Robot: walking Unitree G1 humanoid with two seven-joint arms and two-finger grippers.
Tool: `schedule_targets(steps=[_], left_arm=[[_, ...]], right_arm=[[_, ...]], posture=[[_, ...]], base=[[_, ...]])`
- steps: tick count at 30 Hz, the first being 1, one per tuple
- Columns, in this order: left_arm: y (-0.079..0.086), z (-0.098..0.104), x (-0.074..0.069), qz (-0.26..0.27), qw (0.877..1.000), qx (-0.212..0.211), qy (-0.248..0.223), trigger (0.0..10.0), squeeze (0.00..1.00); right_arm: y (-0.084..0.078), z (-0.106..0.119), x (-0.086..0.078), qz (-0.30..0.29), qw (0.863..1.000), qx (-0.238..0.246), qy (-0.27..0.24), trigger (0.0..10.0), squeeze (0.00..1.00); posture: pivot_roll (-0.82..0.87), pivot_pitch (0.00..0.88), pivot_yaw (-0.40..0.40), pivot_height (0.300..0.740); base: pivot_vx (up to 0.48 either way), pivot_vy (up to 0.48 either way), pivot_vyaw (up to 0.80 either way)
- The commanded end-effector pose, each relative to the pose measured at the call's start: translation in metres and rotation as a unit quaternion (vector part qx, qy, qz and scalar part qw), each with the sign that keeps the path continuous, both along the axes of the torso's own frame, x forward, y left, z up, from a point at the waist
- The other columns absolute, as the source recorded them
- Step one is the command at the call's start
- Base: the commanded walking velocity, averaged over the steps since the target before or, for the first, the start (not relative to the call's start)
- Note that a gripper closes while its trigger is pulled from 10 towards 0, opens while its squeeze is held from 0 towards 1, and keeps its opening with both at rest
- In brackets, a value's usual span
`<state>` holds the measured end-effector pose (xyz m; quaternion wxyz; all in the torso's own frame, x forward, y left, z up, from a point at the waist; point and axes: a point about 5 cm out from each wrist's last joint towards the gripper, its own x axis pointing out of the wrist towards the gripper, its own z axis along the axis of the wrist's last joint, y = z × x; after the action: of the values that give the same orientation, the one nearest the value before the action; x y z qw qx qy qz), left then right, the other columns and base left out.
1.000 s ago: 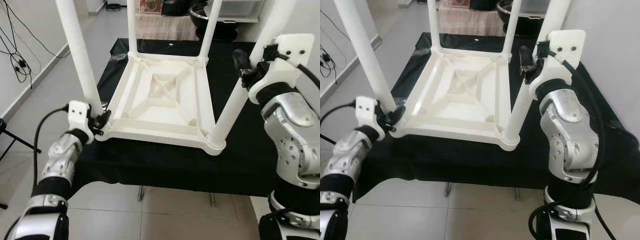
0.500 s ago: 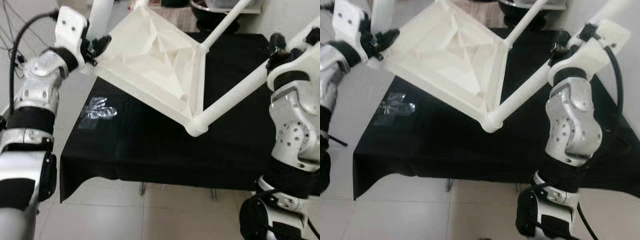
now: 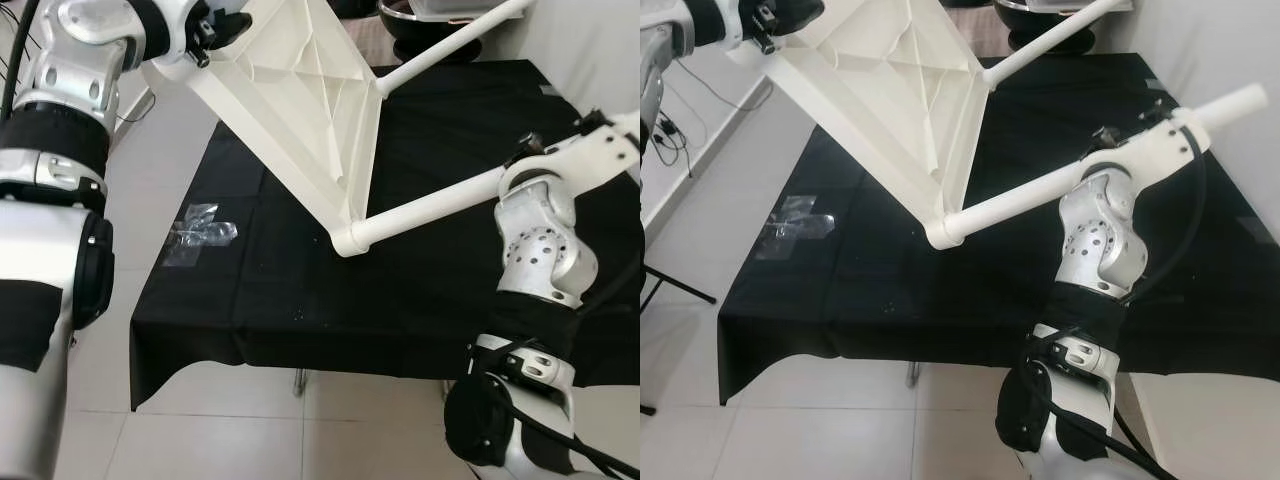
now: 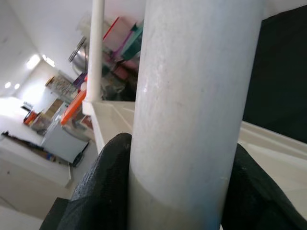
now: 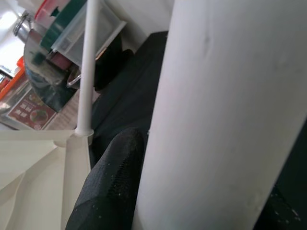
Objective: Building children table
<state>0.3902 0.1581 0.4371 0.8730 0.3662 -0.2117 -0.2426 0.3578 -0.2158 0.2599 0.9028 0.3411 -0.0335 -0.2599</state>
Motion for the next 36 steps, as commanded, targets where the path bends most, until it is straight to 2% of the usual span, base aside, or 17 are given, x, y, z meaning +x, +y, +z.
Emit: schedule_targets(steps=[1,4,5,8,10,18,19,20,21,23,27,30,32,33,34,35,36], left_arm=[[-0.038,0.076,-0.041,-0.127,0.979,-0.091,-0.129,10.0,0.0],[-0.052,0.072,-0.039,-0.151,0.978,-0.083,-0.117,10.0,0.0],[-0.057,0.069,-0.038,-0.164,0.977,-0.081,-0.11,10.0,1.0],[-0.061,0.067,-0.037,-0.172,0.976,-0.082,-0.104,10.0,1.0],[-0.074,0.06,-0.035,-0.208,0.97,-0.102,-0.076,10.0,1.0],[-0.081,0.065,-0.043,-0.253,0.958,-0.106,-0.086,10.0,1.0],[-0.08,0.065,-0.044,-0.258,0.956,-0.105,-0.09,10.0,0.44],[-0.08,0.066,-0.045,-0.262,0.955,-0.104,-0.092,10.0,0.44],[-0.079,0.066,-0.046,-0.265,0.954,-0.104,-0.093,10.0,0.23],[-0.077,0.065,-0.046,-0.274,0.952,-0.102,-0.092,10.0,0.0],[-0.074,0.06,-0.047,-0.295,0.946,-0.108,-0.078,10.0,0.0],[-0.066,0.045,-0.052,-0.33,0.933,-0.133,-0.046,10.0,0.0],[-0.066,0.045,-0.052,-0.33,0.933,-0.133,-0.046,10.0,0.0],[-0.062,0.034,-0.053,-0.329,0.932,-0.149,-0.037,10.0,0.0],[-0.054,0.012,-0.053,-0.312,0.934,-0.17,-0.02,10.0,0.0],[-0.054,0.012,-0.053,-0.312,0.934,-0.17,-0.02,10.0,0.0],[-0.045,-0.011,-0.054,-0.291,0.938,-0.19,-0.002,10.0,0.0]], right_arm=[[0.054,-0.119,-0.001,0.106,0.958,0.012,0.266,10.0,0.0],[0.045,-0.127,-0.005,0.082,0.958,0.014,0.276,10.0,0.0],[0.041,-0.128,-0.005,0.073,0.958,0.016,0.278,10.0,0.0],[0.037,-0.129,-0.006,0.063,0.957,0.014,0.281,10.0,0.0],[0.018,-0.133,-0.007,0.026,0.957,0.019,0.288,10.0,0.0],[-0.002,-0.15,-0.01,-0.015,0.948,0.024,0.317,10.0,0.0],[-0.005,-0.154,-0.011,-0.02,0.945,0.026,0.326,10.0,0.0],[-0.007,-0.157,-0.011,-0.023,0.943,0.027,0.331,10.0,0.0],[-0.008,-0.159,-0.011,-0.024,0.941,0.028,0.337,10.0,0.0],[-0.009,-0.162,-0.01,-0.024,0.939,0.026,0.342,10.0,0.0],[-0.011,-0.169,-0.01,-0.024,0.935,0.016,0.353,10.0,0.0],[-0.015,-0.182,-0.014,-0.019,0.926,0.0,0.377,10.0,0.0],[-0.015,-0.182,-0.014,-0.019,0.926,0.0,0.377,10.0,0.0],[-0.017,-0.185,-0.016,-0.016,0.923,-0.007,0.384,10.0,0.0],[-0.019,-0.189,-0.019,-0.013,0.919,-0.018,0.394,10.0,0.0],[-0.019,-0.189,-0.019,-0.013,0.919,-0.018,0.394,10.0,0.0],[-0.022,-0.194,-0.021,-0.012,0.913,-0.03,0.406,10.0,0.0]], posture=[[0.08,0.074,0.099,0.74],[0.08,0.081,0.11,0.74],[0.07,0.083,0.113,0.74],[0.07,0.085,0.114,0.74],[0.07,0.095,0.117,0.74],[0.07,0.104,0.109,0.74],[0.08,0.104,0.101,0.74],[0.08,0.104,0.101,0.74],[0.08,0.105,0.095,0.74],[0.08,0.105,0.094,0.74],[0.08,0.106,0.087,0.74],[0.09,0.111,0.072,0.74],[0.09,0.111,0.072,0.74],[0.09,0.113,0.065,0.74],[0.1,0.122,0.048,0.74],[0.1,0.122,0.048,0.74],[0.09,0.126,0.037,0.74]], base=[[0.0,0.0,0.0],[0.0,0.0,0.0],[0.0,0.0,0.0],[0.0,0.0,0.0],[0.0,0.0,0.0],[0.0,0.0,0.0],[0.0,0.0,0.0],[0.0,0.0,0.0],[0.0,0.0,0.0],[0.0,0.0,0.0],[0.0,0.0,0.0],[0.0,0.0,0.0],[0.0,0.0,0.0],[0.0,0.0,0.0],[0.0,0.0,0.0],[0.0,0.0,0.0],[0.0,0.0,0.0]])
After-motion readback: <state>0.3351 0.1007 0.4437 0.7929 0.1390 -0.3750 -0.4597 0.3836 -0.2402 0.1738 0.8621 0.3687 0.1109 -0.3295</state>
